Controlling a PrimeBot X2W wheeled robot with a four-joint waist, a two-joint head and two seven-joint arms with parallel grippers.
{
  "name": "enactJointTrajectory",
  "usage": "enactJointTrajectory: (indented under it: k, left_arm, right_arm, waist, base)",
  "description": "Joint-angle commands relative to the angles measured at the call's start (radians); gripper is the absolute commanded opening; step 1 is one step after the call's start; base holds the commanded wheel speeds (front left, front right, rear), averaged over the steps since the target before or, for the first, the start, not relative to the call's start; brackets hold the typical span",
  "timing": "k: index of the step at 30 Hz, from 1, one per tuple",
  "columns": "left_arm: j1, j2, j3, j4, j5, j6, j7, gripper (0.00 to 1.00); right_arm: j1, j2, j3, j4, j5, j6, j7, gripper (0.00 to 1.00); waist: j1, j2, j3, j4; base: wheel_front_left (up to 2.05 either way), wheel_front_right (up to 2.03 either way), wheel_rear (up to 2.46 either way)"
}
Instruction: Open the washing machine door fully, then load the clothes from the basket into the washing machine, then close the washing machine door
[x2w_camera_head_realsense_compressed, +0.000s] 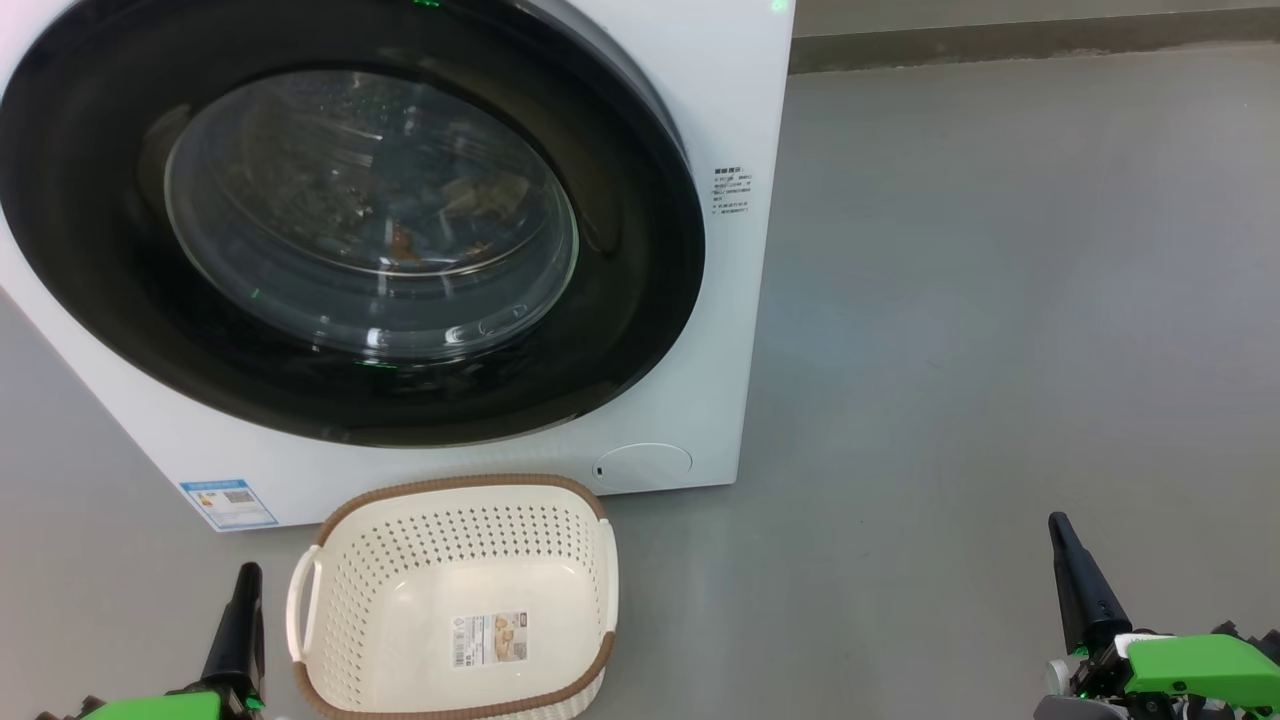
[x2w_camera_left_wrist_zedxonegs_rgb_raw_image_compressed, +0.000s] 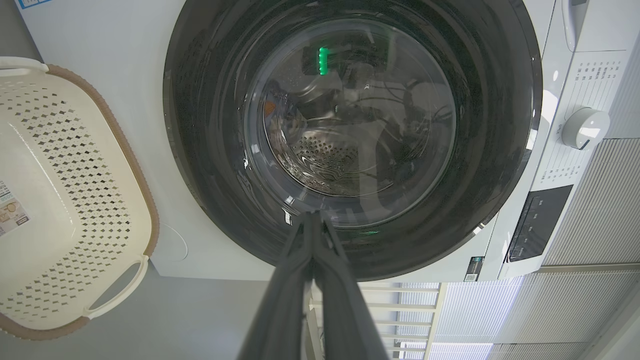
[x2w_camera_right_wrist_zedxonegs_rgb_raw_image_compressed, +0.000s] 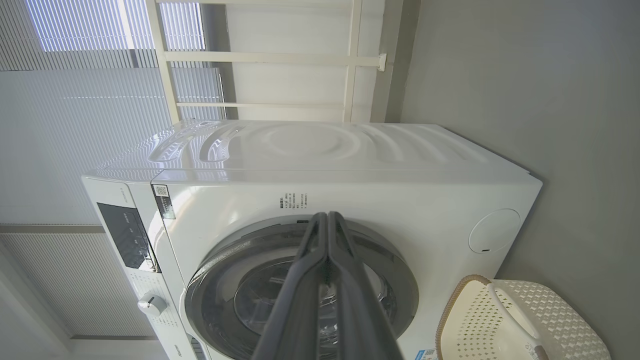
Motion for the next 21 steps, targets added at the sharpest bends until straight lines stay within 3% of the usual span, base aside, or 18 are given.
enactJointTrajectory:
  k: [1, 21]
  left_arm:
    - [-0.039, 0.020, 0.034, -0.028, -0.004, -0.010, 0.007, 0.00]
    - [-0.039, 0.020, 0.034, -0.028, -0.004, -0.010, 0.007, 0.00]
  right_arm:
    - [-0.040, -0.003, 0.024, -0.025, 0.004, -0.001, 0.008, 0.00]
    - [-0.040, -0.003, 0.024, -0.025, 0.004, -0.001, 0.008, 0.00]
  waist:
    - [0.0000, 0.0000, 0.000, 0.000]
    - [0.0000, 0.0000, 0.000, 0.000]
  base:
    - [0.00, 0.00, 0.00]
    - [0.00, 0.00, 0.00]
